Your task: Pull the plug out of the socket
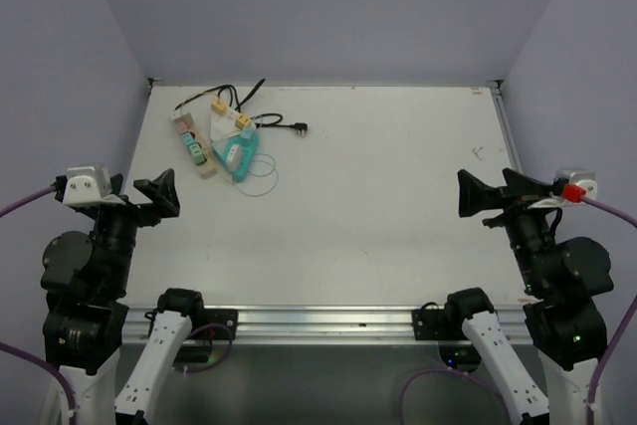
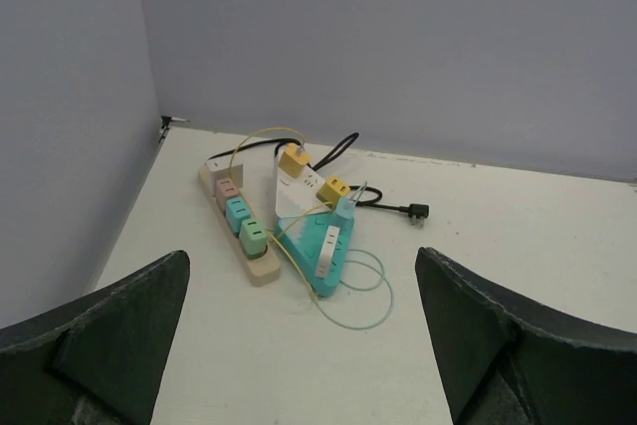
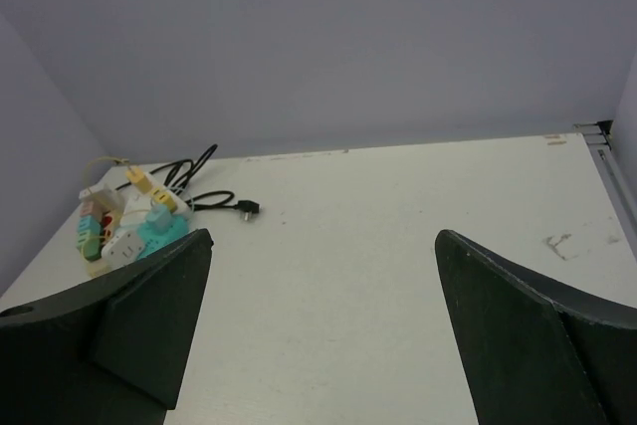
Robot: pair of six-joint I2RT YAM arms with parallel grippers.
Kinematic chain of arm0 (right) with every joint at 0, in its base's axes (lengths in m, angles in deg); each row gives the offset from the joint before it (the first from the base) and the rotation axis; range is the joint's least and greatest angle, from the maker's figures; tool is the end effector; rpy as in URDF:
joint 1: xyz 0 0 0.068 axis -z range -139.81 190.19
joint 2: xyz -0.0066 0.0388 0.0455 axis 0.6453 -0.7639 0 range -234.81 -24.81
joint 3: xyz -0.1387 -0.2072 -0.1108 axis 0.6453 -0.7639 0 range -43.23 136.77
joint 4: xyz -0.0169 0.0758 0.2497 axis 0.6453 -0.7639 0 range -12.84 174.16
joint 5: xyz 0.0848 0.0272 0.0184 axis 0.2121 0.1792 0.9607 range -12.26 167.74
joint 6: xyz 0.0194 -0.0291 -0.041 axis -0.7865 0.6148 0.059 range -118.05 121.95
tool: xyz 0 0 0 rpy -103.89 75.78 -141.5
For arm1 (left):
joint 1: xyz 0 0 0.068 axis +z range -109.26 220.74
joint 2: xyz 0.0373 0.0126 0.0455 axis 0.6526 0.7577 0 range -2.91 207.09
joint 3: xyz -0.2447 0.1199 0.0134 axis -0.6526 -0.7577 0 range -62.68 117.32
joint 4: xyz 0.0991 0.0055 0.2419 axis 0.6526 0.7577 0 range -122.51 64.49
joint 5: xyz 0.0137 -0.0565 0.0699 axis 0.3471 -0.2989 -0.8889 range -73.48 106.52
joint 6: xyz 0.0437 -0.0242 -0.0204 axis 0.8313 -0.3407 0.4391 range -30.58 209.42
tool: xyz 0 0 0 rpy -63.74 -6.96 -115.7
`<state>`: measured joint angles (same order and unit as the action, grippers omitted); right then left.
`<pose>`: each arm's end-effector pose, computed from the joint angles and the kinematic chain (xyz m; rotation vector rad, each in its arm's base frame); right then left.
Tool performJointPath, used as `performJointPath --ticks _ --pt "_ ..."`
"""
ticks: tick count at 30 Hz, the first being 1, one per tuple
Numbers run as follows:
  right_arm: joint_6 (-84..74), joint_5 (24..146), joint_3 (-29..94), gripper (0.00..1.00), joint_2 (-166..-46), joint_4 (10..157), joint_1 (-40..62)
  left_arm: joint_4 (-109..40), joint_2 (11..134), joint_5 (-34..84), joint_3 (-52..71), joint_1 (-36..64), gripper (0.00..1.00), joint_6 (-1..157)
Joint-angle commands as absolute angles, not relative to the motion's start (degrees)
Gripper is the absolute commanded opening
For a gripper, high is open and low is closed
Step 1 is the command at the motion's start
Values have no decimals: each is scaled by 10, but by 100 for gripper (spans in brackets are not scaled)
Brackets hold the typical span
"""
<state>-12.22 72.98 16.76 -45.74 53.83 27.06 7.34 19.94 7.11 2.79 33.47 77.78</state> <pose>0.0338 0.0049 0.4255 0.0820 1.4250 0.3344 0.0260 0.0026 0.4313 -0.1889 1.5128 -0.1385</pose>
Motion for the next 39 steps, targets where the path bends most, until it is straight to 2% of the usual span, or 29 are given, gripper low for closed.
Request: performJointPath --ticks 1,11,17,22,27,30,32,34,39 --pt "-133 742 159 99 -461 565 268 43 204 87 12 331 100 759" --pt "-174 804 124 99 -495 564 268 20 241 115 -63 331 100 678" --pt "-217 869 92 99 -520 572 268 -32 314 162 -134 331 100 598" --pt "-230 893 63 99 -538 571 268 -139 397 184 -194 332 100 525" --pt "-236 956 27 99 -535 596 268 -258 475 145 -248 333 98 472" --pt "-234 979 12 99 -528 610 268 -352 506 133 -273 333 92 443" --pt "-227 982 6 99 -526 614 266 -407 521 95 -282 334 82 434" --pt "-223 980 1 99 -525 614 260 -434 553 79 -281 334 74 430" --pt "-196 972 -1 99 -517 604 248 -498 658 88 -259 355 61 420"
